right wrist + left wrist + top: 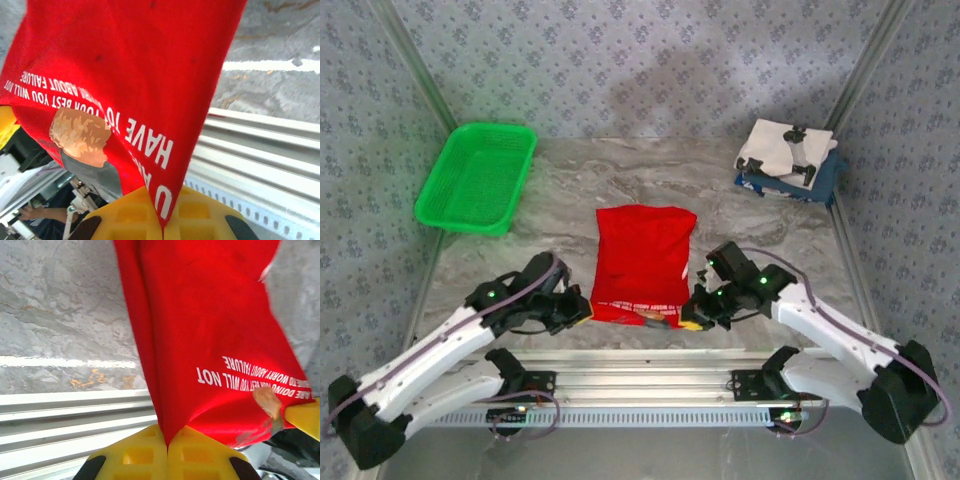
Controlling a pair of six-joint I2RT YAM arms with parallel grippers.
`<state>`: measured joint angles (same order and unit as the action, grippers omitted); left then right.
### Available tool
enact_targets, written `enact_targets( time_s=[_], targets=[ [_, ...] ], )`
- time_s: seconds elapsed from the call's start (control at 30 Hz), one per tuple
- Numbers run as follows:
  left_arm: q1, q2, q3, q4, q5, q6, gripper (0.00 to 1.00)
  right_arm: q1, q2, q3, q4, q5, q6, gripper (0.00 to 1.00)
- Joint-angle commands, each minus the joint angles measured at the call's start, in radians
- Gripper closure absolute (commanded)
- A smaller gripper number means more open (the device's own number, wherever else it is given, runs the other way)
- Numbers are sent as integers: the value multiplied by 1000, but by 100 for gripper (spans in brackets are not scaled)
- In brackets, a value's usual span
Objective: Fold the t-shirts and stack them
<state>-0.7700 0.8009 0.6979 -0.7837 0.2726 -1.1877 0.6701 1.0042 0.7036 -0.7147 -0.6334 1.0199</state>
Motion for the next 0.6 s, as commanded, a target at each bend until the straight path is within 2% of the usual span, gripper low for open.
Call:
enact_targets(
  time_s=[0.0,0.13,0.37,0.43,0.57],
  targets=[
    [21,9,47,-119,-42,-105,100,-22,-28,24,-95,14,95,100],
    [86,140,158,-82,21,-13,100,-71,63,142,-109,-9,15,100],
    [307,353,358,-30,155,165,100,-217,363,467,-275,-43,-301,100],
    [335,429,415,9,181,208,100,-254,456,575,-319,-58,-378,100],
    [377,571,489,54,217,265,100,-317,612,682,-358,-78,-483,100]
  ],
)
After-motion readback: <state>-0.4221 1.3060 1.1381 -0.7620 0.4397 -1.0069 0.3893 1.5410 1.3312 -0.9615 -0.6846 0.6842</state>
